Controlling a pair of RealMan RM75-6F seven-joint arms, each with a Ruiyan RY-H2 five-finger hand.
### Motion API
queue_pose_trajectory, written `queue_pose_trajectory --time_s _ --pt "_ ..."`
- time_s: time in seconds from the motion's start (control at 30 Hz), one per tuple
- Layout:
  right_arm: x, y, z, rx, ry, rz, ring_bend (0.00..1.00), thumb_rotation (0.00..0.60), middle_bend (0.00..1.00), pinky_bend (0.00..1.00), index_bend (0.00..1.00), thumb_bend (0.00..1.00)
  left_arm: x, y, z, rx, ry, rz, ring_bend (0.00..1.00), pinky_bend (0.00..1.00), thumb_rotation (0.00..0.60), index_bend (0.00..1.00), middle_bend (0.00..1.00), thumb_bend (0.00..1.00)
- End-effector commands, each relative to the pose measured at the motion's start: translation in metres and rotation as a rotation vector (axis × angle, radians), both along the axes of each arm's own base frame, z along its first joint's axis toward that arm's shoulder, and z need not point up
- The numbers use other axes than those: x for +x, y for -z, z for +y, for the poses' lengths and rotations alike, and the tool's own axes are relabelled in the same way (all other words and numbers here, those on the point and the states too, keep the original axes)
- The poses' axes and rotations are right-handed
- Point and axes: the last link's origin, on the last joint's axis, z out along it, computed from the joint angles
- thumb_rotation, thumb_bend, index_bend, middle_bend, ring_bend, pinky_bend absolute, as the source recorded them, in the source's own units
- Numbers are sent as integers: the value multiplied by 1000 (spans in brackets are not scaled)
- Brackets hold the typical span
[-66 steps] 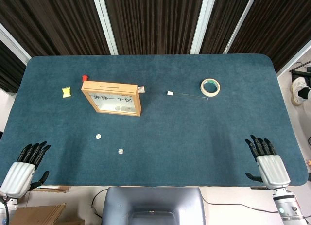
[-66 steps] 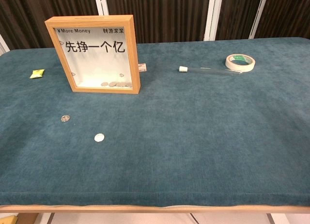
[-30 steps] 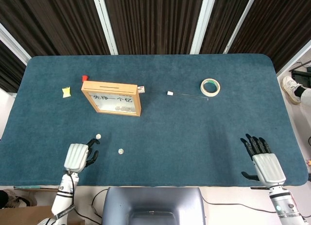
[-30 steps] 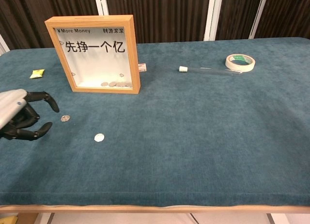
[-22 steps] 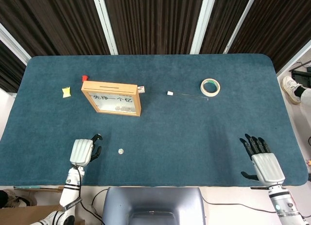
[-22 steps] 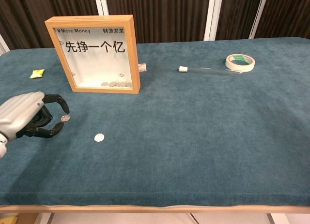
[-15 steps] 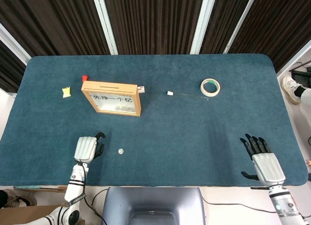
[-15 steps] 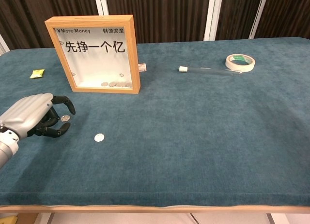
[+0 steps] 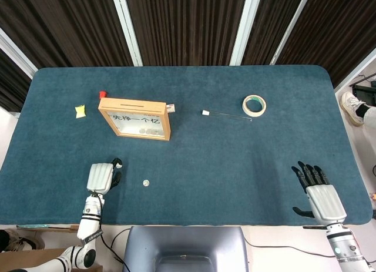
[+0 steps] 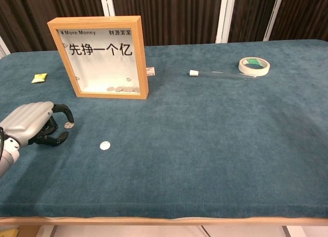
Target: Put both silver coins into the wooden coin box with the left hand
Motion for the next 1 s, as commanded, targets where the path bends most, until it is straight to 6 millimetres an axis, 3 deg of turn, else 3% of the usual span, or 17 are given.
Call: queue_pose_trajectory --time_s 0.03,1.0 --pt "0 0 0 1 0 0 0 600 0 0 0 177 0 0 2 5 -3 -3 1000 1000 600 415 1000 395" --pt "-1 -3 -1 -9 4 -8 0 600 0 0 0 177 -8 6 12 -5 -30 22 1000 1000 600 424 1000 396"
